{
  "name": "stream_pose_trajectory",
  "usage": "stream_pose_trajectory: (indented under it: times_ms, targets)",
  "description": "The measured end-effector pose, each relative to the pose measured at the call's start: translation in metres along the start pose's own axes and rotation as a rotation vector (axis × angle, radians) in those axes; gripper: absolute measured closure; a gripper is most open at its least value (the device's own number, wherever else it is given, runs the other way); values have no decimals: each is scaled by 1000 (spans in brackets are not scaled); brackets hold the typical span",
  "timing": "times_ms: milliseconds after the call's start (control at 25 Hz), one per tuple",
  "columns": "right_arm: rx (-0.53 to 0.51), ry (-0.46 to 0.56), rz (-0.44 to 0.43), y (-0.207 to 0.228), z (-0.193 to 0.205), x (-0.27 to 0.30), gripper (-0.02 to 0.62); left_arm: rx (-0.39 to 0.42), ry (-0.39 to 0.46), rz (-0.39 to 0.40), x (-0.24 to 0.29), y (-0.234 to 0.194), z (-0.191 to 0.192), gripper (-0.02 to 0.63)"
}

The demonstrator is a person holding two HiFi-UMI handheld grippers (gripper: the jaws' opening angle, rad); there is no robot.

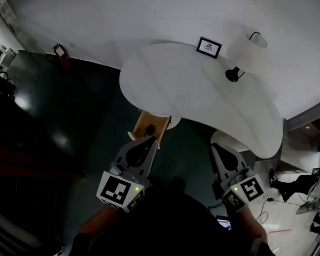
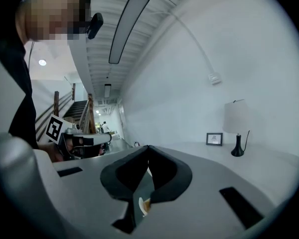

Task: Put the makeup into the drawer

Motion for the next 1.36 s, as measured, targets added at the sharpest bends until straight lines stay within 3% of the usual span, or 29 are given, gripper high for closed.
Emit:
stream_pose_trajectory:
  times_ms: [360, 720, 920, 1360]
  targets:
    - [-56, 18, 17, -1, -3, -4, 580, 41, 25, -5, -3, -2, -7, 597]
    - [-80, 41, 36, -2, -15, 3, 580, 6, 36, -7, -5, -12, -13, 597]
    - [-86, 53, 34, -2, -14, 7, 580, 64, 40, 1, -2, -8, -13, 597]
    - [-67, 39, 15, -3, -11, 16, 580, 14, 19, -29, -2, -24, -3, 597]
Point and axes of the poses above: the fingertips, and each gripper's own axes: x forward along the fingers, y to its right, z out of its underside, the point moved 5 cm from there along -x, backward along the fingers, and after that the axes turned 14 degrees about -y, right-handed, at the moved point
